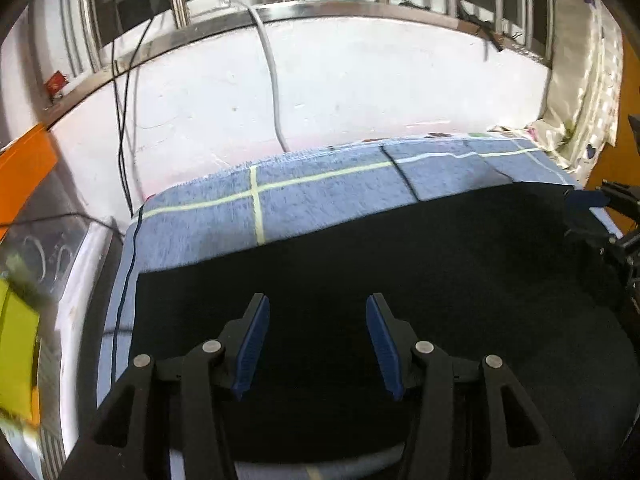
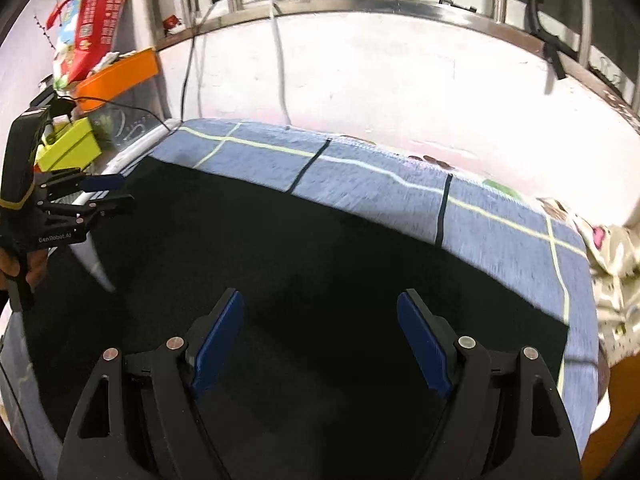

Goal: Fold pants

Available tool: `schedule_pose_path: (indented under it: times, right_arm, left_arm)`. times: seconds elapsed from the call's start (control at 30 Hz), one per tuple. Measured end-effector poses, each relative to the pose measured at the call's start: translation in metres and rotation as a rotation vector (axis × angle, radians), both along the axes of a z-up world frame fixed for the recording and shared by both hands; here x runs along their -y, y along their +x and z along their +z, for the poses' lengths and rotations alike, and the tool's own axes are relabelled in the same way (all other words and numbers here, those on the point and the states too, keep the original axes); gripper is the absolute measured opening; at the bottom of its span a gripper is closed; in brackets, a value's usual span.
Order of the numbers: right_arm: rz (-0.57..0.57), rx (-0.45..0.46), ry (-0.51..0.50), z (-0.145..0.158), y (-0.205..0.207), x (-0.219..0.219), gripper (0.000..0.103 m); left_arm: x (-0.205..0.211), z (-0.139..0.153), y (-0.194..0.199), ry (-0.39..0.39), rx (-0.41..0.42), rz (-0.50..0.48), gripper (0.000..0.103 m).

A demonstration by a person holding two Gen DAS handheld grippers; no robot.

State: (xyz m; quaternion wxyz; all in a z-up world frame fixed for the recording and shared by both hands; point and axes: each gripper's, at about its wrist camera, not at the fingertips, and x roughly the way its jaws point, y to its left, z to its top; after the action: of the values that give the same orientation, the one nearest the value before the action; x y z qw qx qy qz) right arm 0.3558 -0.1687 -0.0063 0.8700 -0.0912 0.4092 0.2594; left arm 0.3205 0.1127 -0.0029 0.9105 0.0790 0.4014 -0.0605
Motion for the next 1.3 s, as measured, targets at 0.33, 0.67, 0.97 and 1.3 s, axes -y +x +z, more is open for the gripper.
schedule_pose_path:
  times: [0.33,0.67,0.97,1.3]
  right_arm:
    - [0.074,-0.043,-0.085,-0.034,0.081,-0.013,0.079]
    - [0.15,-0.13,-0.103,-0.048,0.105,-0.02,0.073]
    - [0.164,-0.064,-0.157,-0.04,0.095,-0.022,0.006]
    - [0.173,-0.012,-0.166,-0.034,0.089,-0.025,0.005]
  left_arm:
    - [-0.018,-0.031,0.061,0.018,-0.054,-0.046,0.053]
    - [-0.012,-0.043,0.078,0.046,-0.067,-0.142,0.058]
    - [-0.008,-0.045,0.074,0.079,-0.032,-0.166,0.056]
    - [0.025,-0.049,0.059,0.169,0.008,-0.252,0.001]
